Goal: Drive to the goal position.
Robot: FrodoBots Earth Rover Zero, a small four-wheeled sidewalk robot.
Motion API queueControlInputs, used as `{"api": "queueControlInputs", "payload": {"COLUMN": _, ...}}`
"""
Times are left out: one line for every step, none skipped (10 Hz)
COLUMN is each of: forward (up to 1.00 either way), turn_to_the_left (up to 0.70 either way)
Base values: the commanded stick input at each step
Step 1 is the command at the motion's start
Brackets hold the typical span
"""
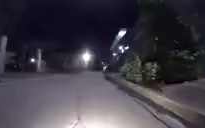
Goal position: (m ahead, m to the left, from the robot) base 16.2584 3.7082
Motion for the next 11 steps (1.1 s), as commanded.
{"api": "queueControlInputs", "payload": {"forward": 0.70, "turn_to_the_left": 0.00}}
{"api": "queueControlInputs", "payload": {"forward": 0.70, "turn_to_the_left": 0.00}}
{"api": "queueControlInputs", "payload": {"forward": 0.70, "turn_to_the_left": 0.00}}
{"api": "queueControlInputs", "payload": {"forward": 0.70, "turn_to_the_left": 0.00}}
{"api": "queueControlInputs", "payload": {"forward": 0.70, "turn_to_the_left": -0.09}}
{"api": "queueControlInputs", "payload": {"forward": 0.70, "turn_to_the_left": -0.27}}
{"api": "queueControlInputs", "payload": {"forward": 0.70, "turn_to_the_left": -0.35}}
{"api": "queueControlInputs", "payload": {"forward": 0.70, "turn_to_the_left": -0.06}}
{"api": "queueControlInputs", "payload": {"forward": 0.70, "turn_to_the_left": 0.00}}
{"api": "queueControlInputs", "payload": {"forward": 0.70, "turn_to_the_left": 0.00}}
{"api": "queueControlInputs", "payload": {"forward": 0.70, "turn_to_the_left": 0.00}}
